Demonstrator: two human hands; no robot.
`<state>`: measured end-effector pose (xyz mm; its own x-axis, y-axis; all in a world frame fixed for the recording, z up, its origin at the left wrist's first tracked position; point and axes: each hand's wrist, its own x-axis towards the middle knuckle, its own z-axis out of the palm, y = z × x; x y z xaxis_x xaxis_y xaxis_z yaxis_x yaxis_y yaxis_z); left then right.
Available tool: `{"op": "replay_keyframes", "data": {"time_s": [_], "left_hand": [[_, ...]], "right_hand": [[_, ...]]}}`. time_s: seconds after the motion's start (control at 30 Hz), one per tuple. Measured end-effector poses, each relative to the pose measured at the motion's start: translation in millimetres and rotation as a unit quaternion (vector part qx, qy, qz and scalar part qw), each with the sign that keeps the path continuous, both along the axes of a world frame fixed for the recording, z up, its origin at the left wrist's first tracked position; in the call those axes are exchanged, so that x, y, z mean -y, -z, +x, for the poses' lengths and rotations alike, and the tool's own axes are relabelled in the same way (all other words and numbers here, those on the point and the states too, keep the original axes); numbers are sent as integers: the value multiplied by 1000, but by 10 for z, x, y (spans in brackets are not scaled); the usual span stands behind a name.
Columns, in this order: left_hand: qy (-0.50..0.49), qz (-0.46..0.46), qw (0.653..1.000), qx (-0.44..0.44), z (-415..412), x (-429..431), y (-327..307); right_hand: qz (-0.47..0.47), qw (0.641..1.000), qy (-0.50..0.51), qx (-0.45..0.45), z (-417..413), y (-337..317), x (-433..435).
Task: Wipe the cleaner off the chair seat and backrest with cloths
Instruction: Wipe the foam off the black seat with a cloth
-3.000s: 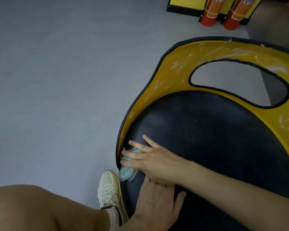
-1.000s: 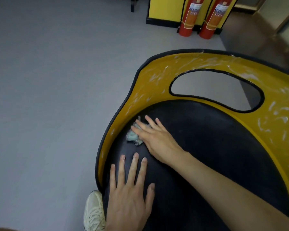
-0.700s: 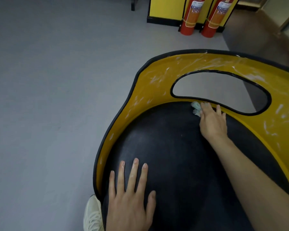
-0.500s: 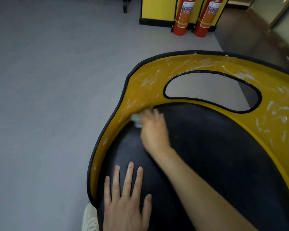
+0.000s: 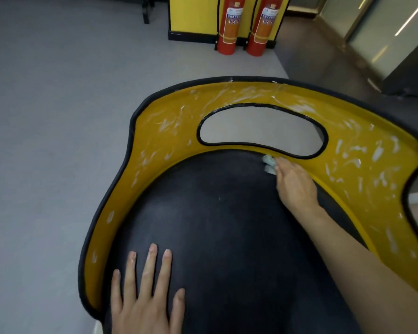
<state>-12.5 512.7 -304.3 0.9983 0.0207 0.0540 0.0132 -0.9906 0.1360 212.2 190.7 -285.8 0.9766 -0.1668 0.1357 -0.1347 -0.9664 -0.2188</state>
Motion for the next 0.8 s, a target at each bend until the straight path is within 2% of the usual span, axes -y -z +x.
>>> {"op": "replay_keyframes", "data": {"time_s": [0.13, 0.23, 0.37, 0.5, 0.57, 0.63, 0.8], "left_hand": [[1, 6, 1000, -10, 10, 0, -26], [-1, 13, 1000, -14, 24, 9, -38], [0, 12, 1000, -23, 49, 14, -87], [-9, 10, 999, -38, 40, 40, -140], [-6, 0, 999, -46, 48, 45, -176], [-7, -9, 999, -53, 48, 44, -196], [-7, -17, 998, -63, 17, 33, -219]], "right_hand": [[0, 992, 128, 10, -229, 29, 226], [4, 988, 153, -5, -21, 61, -142], [11, 999, 50, -16, 347, 45, -1195], [-25, 994, -89, -58, 229, 33, -1949], [-48, 986, -155, -49, 204, -4, -1812], [-67, 984, -158, -57, 266, -16, -1436], [-25, 999, -10, -29, 89, -38, -271]]}}
